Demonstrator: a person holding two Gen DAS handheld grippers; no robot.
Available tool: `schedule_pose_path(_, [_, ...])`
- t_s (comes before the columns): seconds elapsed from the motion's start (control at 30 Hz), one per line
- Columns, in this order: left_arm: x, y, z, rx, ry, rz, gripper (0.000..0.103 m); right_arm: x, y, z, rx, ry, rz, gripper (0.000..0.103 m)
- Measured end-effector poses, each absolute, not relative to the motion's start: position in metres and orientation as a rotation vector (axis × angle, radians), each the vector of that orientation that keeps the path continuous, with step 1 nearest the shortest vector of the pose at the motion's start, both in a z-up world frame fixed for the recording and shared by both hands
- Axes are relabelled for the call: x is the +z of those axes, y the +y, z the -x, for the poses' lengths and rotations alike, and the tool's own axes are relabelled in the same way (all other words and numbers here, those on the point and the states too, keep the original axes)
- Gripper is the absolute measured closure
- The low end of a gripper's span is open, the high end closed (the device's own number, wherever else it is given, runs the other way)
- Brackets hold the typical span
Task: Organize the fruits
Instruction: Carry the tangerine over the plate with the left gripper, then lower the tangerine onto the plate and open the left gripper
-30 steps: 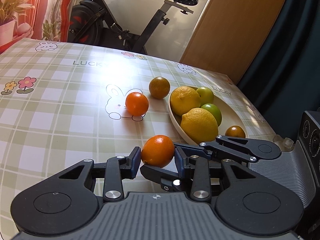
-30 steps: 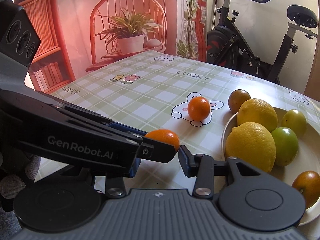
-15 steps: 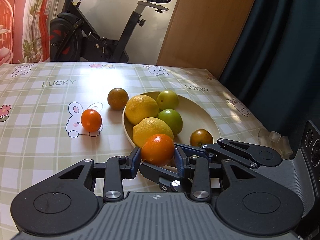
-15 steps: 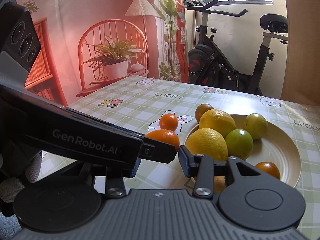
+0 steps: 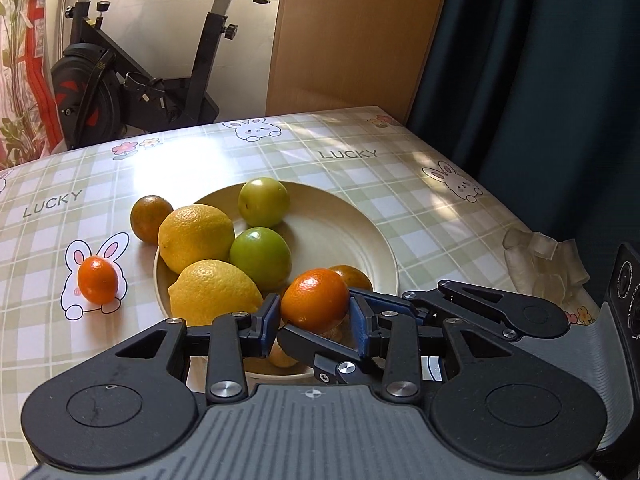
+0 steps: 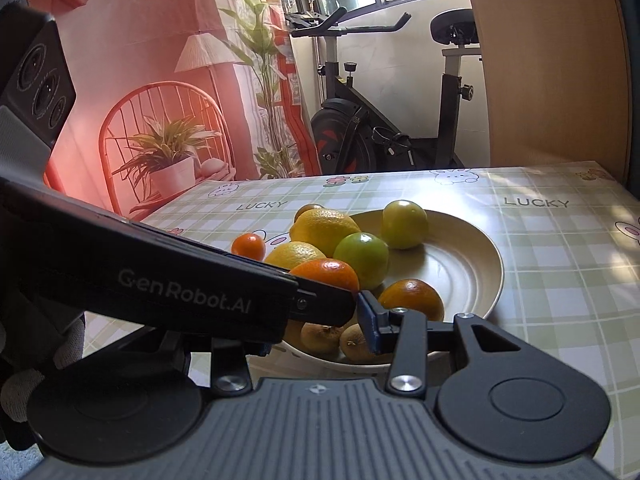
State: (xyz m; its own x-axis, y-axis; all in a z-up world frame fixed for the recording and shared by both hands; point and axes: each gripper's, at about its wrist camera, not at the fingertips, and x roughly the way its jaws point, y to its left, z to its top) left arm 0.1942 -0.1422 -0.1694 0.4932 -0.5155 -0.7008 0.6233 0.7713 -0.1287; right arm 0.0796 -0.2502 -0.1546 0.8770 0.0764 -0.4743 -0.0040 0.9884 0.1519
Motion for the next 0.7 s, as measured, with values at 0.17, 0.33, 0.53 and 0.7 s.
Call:
schedule_pose_path(0.17, [-0.171, -0.148, -0.201, -0.678, 0.81, -0.155, 0.064, -0.156, -0.261, -0.085, 0.035, 0.495, -0.157, 0.06])
schedule_pose_path(0.33, [-0.174, -0.149, -0.208, -0.661, 0.823, -0.162, 0.064, -0.159, -0.26, -0.097, 0.036, 0.519, -0.137, 0.06])
schedule_pose_path(0.53, [-0.176, -0.156, -0.216, -0.659, 0.832, -0.173, 0.064, -0.163, -0.261, -0.103, 0.032, 0.528, -0.142, 0.06])
schedule_pose_path(0.7, [-0.18, -0.155, -0.219, -0.663, 0.845, -0.157, 0.064, -0.165, -0.268, -0.105, 0.023, 0.536, -0.179, 0.058])
